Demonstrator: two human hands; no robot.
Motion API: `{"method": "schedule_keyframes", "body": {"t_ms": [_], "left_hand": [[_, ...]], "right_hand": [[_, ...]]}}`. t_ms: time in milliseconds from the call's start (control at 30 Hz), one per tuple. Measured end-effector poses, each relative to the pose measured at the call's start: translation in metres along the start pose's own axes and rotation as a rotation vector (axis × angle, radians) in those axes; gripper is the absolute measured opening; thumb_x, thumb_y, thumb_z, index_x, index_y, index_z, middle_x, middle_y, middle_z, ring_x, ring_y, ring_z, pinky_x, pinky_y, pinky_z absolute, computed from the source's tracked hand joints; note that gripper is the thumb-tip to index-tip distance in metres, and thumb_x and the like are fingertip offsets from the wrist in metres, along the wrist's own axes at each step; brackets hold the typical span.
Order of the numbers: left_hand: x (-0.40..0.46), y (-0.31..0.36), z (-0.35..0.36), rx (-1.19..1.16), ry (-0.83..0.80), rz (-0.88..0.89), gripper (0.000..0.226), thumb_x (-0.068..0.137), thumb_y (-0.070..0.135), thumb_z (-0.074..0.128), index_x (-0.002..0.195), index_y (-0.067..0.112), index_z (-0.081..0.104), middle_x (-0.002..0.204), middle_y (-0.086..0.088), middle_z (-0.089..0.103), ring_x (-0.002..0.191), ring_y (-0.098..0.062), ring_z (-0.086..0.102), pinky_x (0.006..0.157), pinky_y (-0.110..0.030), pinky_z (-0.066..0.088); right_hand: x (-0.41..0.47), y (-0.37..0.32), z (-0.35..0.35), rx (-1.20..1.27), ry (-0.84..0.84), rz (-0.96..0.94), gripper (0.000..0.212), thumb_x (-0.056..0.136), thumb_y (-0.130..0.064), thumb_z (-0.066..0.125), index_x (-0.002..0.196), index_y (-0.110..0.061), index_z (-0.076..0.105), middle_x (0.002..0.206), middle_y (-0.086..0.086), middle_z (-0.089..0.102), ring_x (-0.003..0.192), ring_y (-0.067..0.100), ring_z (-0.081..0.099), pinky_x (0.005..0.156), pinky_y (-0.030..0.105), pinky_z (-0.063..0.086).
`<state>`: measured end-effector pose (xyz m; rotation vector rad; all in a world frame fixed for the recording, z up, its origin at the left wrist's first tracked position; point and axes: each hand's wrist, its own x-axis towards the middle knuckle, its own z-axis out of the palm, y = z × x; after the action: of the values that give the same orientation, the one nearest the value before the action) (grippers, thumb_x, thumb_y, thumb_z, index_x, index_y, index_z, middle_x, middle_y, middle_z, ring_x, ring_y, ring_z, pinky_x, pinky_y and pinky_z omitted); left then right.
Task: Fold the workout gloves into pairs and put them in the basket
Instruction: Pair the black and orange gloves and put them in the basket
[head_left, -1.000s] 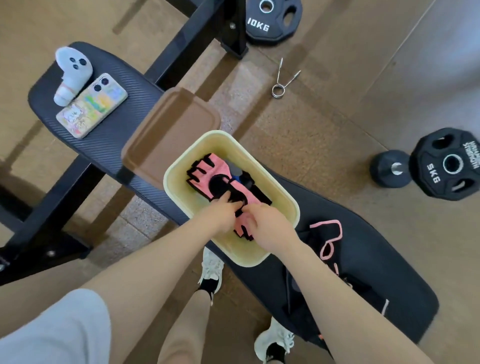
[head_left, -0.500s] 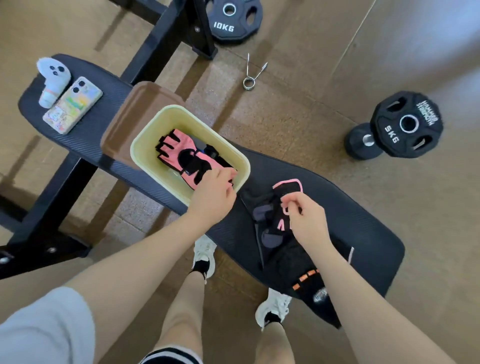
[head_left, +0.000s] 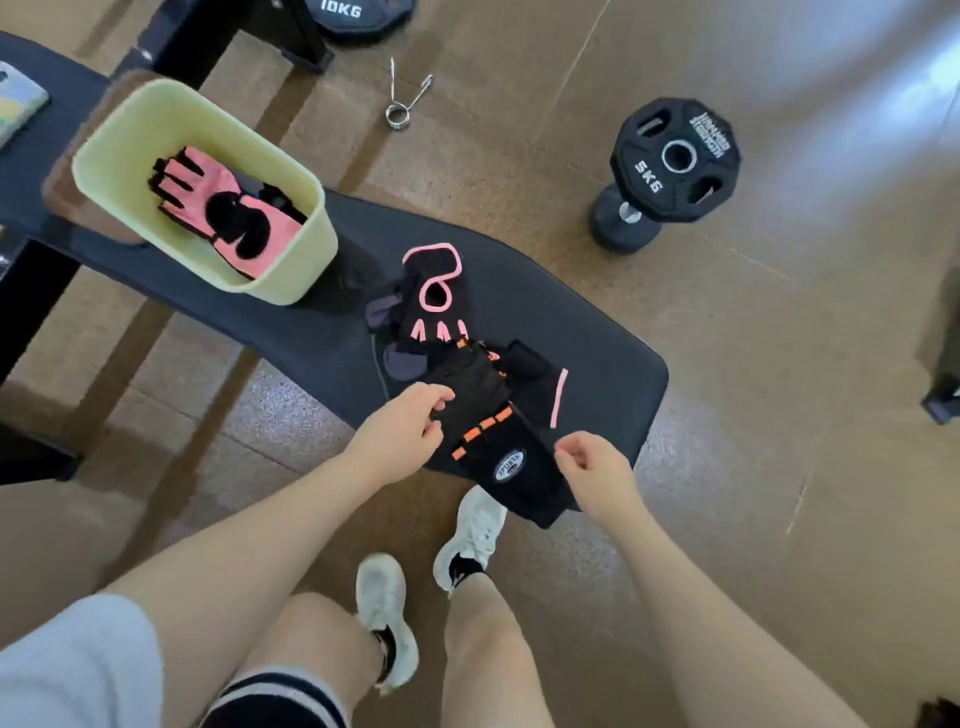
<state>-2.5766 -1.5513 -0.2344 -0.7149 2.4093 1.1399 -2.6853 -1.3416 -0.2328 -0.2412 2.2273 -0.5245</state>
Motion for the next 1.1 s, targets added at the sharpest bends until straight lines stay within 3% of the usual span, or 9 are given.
{"method": "schedule_keyframes", "body": {"t_ms": [233, 333, 467, 567, 667, 767, 867, 967, 1100], "left_hand": [[0.035, -0.046, 0.055, 0.300, 0.068, 0.295, 0.058, 0.081, 0.022, 0.065, 0.133, 0.009, 0.043, 0.145, -0.011, 0.037, 0.134, -0.029, 0.034, 0.111, -0.034, 0.024], [0.053, -0.073, 0.079, 0.412, 0.125, 0.414, 0.064, 0.075, 0.042, 0.065, 0.131, 0.014, 0.049, 0.145, -0.018, 0.036, 0.133, -0.037, 0.033, 0.108, -0.040, 0.022], [0.077, -0.091, 0.088, 0.588, 0.178, 0.517, 0.077, 0.066, 0.065, 0.049, 0.128, 0.020, 0.051, 0.141, -0.021, 0.041, 0.127, -0.041, 0.040, 0.104, -0.047, 0.029], [0.084, -0.101, 0.093, 0.619, 0.274, 0.557, 0.082, 0.067, 0.070, 0.044, 0.129, 0.017, 0.049, 0.139, -0.017, 0.046, 0.126, -0.037, 0.044, 0.104, -0.043, 0.032], [0.087, -0.105, 0.097, 0.637, 0.357, 0.587, 0.073, 0.080, 0.069, 0.032, 0.127, 0.017, 0.052, 0.136, -0.015, 0.050, 0.123, -0.035, 0.047, 0.103, -0.041, 0.034], [0.087, -0.105, 0.092, 0.604, 0.404, 0.541, 0.070, 0.076, 0.063, 0.040, 0.124, 0.014, 0.056, 0.132, -0.015, 0.054, 0.121, -0.035, 0.050, 0.101, -0.047, 0.039], [0.082, -0.117, 0.080, 0.558, 0.401, 0.522, 0.074, 0.071, 0.059, 0.044, 0.129, 0.014, 0.051, 0.134, -0.016, 0.051, 0.123, -0.036, 0.048, 0.103, -0.048, 0.037], [0.067, -0.130, 0.064, 0.523, 0.419, 0.494, 0.072, 0.070, 0.053, 0.045, 0.128, 0.010, 0.050, 0.126, -0.014, 0.056, 0.117, -0.034, 0.052, 0.099, -0.042, 0.041], [0.053, -0.139, 0.056, 0.490, 0.467, 0.461, 0.050, 0.077, 0.037, 0.041, 0.107, 0.004, 0.063, 0.115, -0.013, 0.065, 0.106, -0.030, 0.061, 0.090, -0.036, 0.049]], "right_hand": [[0.035, 0.038, 0.064, -0.373, 0.165, -0.184, 0.042, 0.087, -0.034, 0.057, 0.124, -0.014, 0.050, 0.126, 0.006, 0.051, 0.112, 0.029, 0.050, 0.090, 0.039, 0.040], [0.052, 0.052, 0.092, -0.470, 0.292, -0.235, 0.058, 0.079, -0.043, 0.065, 0.124, -0.010, 0.050, 0.119, 0.011, 0.054, 0.105, 0.033, 0.052, 0.085, 0.041, 0.041], [0.067, 0.060, 0.109, -0.303, 0.402, -0.237, 0.073, 0.075, -0.043, 0.071, 0.134, -0.010, 0.042, 0.128, 0.010, 0.048, 0.112, 0.033, 0.044, 0.092, 0.040, 0.037], [0.077, 0.062, 0.109, -0.323, 0.407, -0.265, 0.051, 0.078, -0.043, 0.067, 0.120, -0.017, 0.054, 0.110, 0.001, 0.058, 0.107, 0.028, 0.048, 0.085, 0.036, 0.034], [0.086, 0.060, 0.107, -0.178, 0.466, -0.414, 0.020, 0.084, -0.026, 0.064, 0.097, -0.011, 0.062, 0.089, 0.004, 0.054, 0.090, 0.028, 0.054, 0.076, 0.037, 0.041], [0.095, 0.055, 0.100, -0.116, 0.656, -0.506, 0.014, 0.082, -0.015, 0.065, 0.094, -0.007, 0.064, 0.088, 0.006, 0.053, 0.082, 0.028, 0.056, 0.071, 0.037, 0.045], [0.103, 0.049, 0.098, -0.224, 0.831, -0.515, 0.018, 0.076, -0.009, 0.070, 0.093, -0.005, 0.066, 0.089, 0.013, 0.062, 0.082, 0.038, 0.058, 0.071, 0.043, 0.047], [0.104, 0.038, 0.108, -0.365, 0.938, -0.486, 0.046, 0.066, -0.011, 0.075, 0.110, -0.008, 0.061, 0.105, 0.014, 0.062, 0.096, 0.040, 0.055, 0.079, 0.046, 0.046], [0.094, 0.003, 0.129, -0.284, 0.827, -0.752, 0.045, 0.070, -0.015, 0.069, 0.114, -0.012, 0.060, 0.121, 0.010, 0.057, 0.112, 0.029, 0.048, 0.099, 0.043, 0.036]]}}
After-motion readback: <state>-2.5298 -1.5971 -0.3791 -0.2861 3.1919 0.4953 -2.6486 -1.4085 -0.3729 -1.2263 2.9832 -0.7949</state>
